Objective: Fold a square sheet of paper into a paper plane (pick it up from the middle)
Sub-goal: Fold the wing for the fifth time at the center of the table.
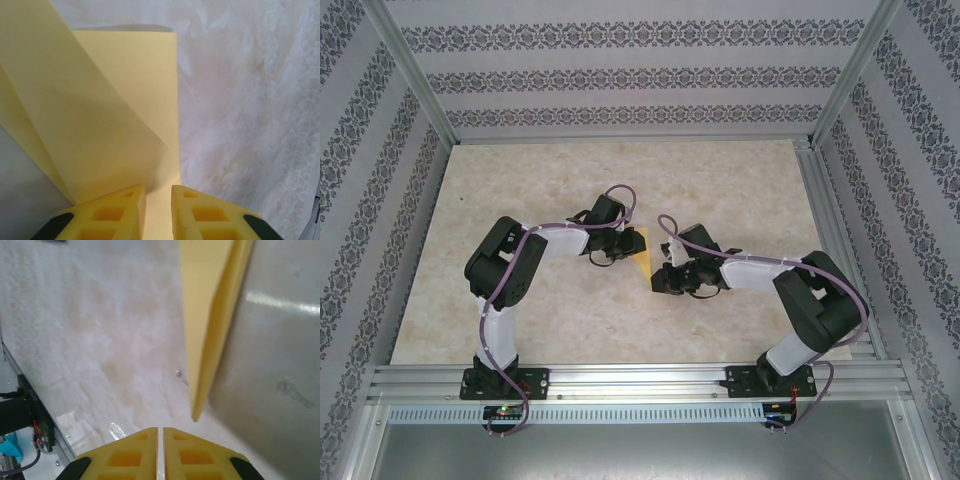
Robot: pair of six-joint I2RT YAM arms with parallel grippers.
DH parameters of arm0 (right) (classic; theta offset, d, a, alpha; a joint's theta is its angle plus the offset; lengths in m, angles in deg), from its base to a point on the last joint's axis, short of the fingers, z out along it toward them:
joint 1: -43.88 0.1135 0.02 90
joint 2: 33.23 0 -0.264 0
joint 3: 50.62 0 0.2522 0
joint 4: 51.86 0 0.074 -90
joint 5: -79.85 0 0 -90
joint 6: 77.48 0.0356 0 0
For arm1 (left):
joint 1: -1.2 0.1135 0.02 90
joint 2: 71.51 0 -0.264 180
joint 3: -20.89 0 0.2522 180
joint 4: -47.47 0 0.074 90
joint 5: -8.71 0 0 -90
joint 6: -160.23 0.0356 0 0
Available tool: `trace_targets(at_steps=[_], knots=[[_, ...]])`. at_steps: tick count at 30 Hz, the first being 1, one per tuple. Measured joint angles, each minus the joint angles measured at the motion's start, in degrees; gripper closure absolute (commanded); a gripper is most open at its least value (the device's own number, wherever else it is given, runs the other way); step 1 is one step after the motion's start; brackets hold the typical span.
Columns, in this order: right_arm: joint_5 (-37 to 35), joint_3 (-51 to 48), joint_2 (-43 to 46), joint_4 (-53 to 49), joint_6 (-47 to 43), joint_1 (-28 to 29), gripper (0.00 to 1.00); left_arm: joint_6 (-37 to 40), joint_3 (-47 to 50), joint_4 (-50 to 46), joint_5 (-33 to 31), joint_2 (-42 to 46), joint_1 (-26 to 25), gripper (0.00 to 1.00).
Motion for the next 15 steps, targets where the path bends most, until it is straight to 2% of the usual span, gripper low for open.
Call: trace_targets(at_steps=[5,15], knots=[[-0.5,4.9,-0.4,0.4,0.0,-0.4,0.87,0.0,0.0,0.0,0.2,0.0,0.0,0.77],[-1.9,9.7,-10.8,2.1,0.0,-0.4,0.90,0.0,-0.1,0.0,0.4,0.0,0.0,0.77]])
